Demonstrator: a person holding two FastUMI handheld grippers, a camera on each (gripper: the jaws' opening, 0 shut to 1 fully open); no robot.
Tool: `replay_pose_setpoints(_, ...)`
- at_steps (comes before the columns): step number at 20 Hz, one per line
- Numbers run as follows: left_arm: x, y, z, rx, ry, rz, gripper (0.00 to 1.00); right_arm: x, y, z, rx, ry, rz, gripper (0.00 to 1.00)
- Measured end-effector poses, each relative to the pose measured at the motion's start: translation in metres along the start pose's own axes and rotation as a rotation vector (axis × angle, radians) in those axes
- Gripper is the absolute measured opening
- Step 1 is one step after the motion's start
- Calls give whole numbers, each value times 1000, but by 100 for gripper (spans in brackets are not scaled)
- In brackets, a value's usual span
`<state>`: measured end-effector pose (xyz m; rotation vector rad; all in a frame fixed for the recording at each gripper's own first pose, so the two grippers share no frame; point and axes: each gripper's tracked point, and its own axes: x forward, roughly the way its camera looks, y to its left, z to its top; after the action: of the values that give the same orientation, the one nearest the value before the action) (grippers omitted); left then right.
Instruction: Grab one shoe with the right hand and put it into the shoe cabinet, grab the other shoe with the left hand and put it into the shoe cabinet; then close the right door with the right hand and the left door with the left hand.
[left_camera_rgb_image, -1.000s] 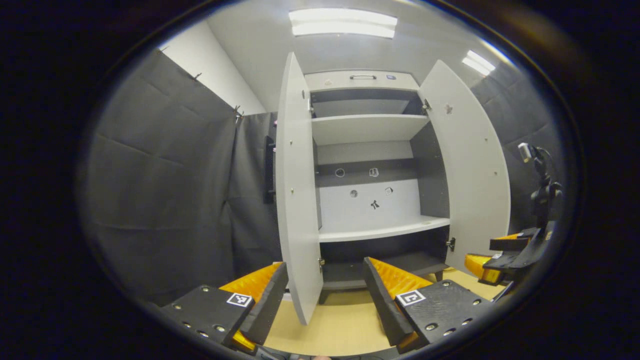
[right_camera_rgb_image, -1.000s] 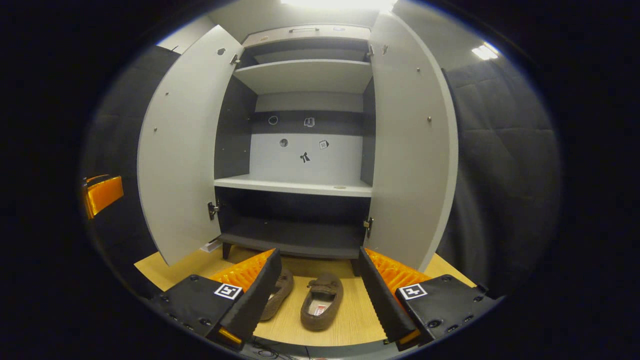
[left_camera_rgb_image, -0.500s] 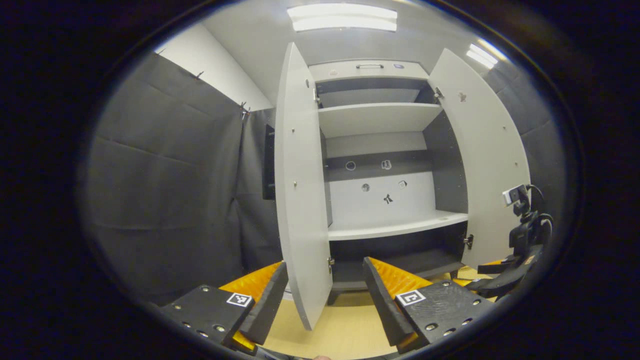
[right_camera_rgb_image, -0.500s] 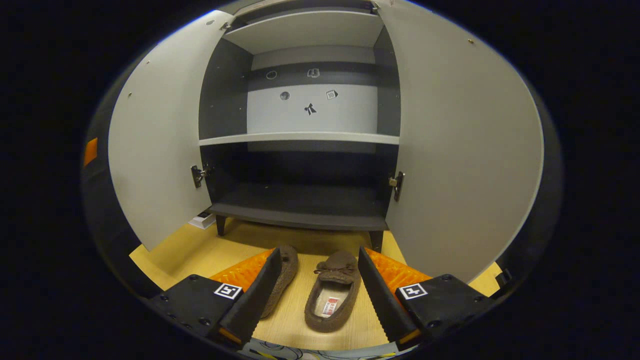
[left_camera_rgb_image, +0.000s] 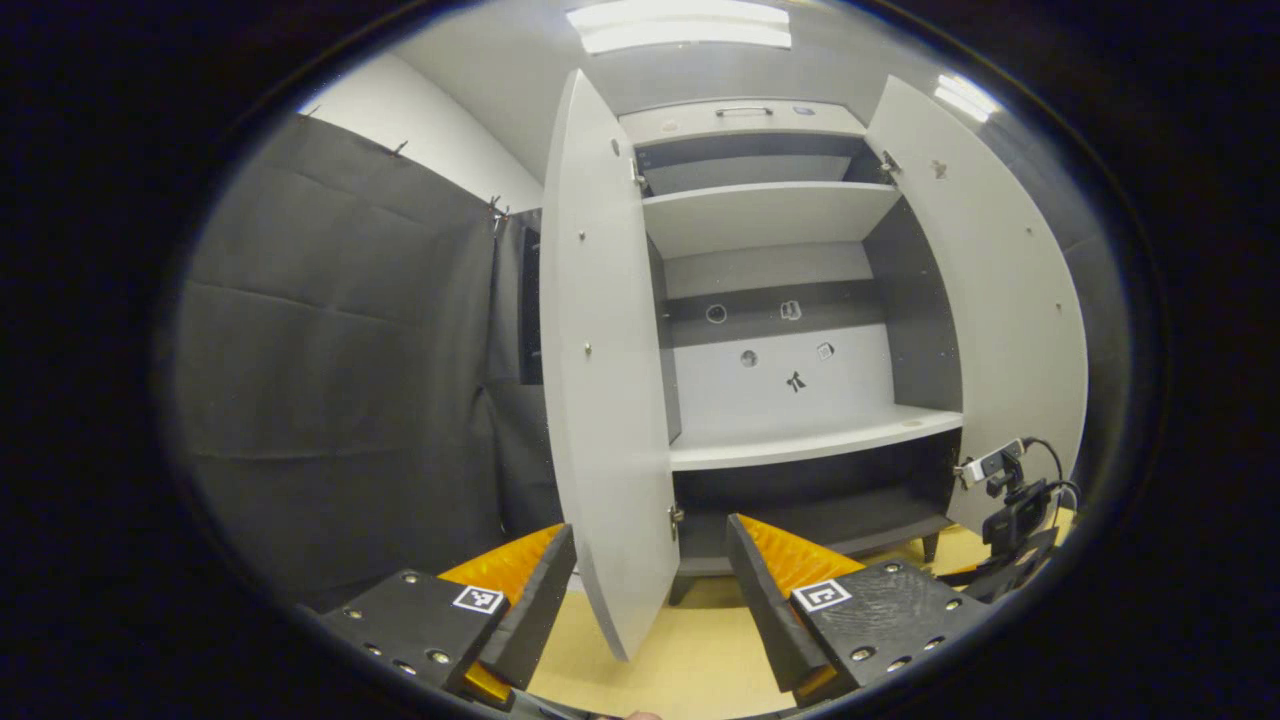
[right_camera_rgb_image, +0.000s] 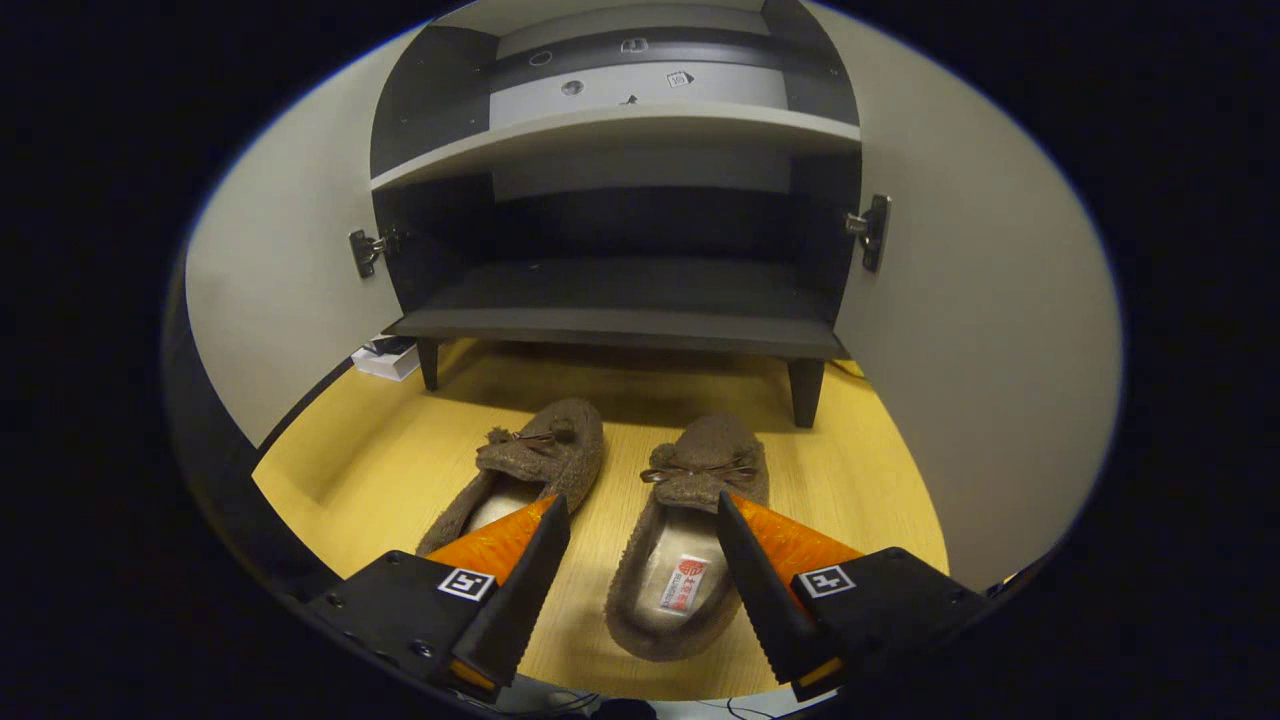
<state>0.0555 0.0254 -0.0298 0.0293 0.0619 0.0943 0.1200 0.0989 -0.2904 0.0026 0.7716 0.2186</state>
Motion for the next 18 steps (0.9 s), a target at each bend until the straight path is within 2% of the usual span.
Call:
replay_pose_setpoints(1,1,2,-1,1,6,10,95,4,1,-3,5,14,9,94)
replay_pose_setpoints(2,0,3,-2,4,11,18,95,10,2,-6,12,35,15,84)
replay_pose_setpoints(3,0,4,-2,7,13,24,88,15,3,-12,20,56,20,84)
replay_pose_setpoints(4,-1,6,-3,11,16,29,95,20,4,-16,30,80,25,82)
replay_pose_setpoints(5,-1,6,-2,15,17,33,95,25,4,-23,37,103,25,76)
replay_pose_setpoints(6,-2,6,-3,19,19,37,95,30,4,-27,43,122,26,82)
replay_pose_setpoints(7,-1,6,-2,22,20,39,95,33,3,-27,38,126,21,82)
replay_pose_setpoints(8,-2,6,-3,24,21,41,88,37,2,-26,36,121,11,76)
replay_pose_setpoints(9,-2,6,-3,25,22,42,88,40,1,-28,39,129,4,71)
replay_pose_setpoints(10,-2,5,-4,27,23,43,88,45,-1,-30,41,140,-4,49)
replay_pose_setpoints(11,-1,4,-3,28,23,43,88,43,-2,-30,43,151,-14,44)
replay_pose_setpoints(12,-2,4,-3,28,21,43,88,46,-2,-32,45,160,-13,40)
replay_pose_setpoints(13,-2,3,-2,27,19,43,88,47,-1,-33,37,171,-9,44)
replay_pose_setpoints(15,-3,1,-2,25,17,37,88,40,-14,-34,-10,184,-38,44)
replay_pose_setpoints(16,-3,-1,-3,24,17,33,88,45,-10,-33,-9,191,-20,11)
replay_pose_setpoints(18,-3,-5,-3,20,16,23,88,46,-6,-32,13,210,4,10)
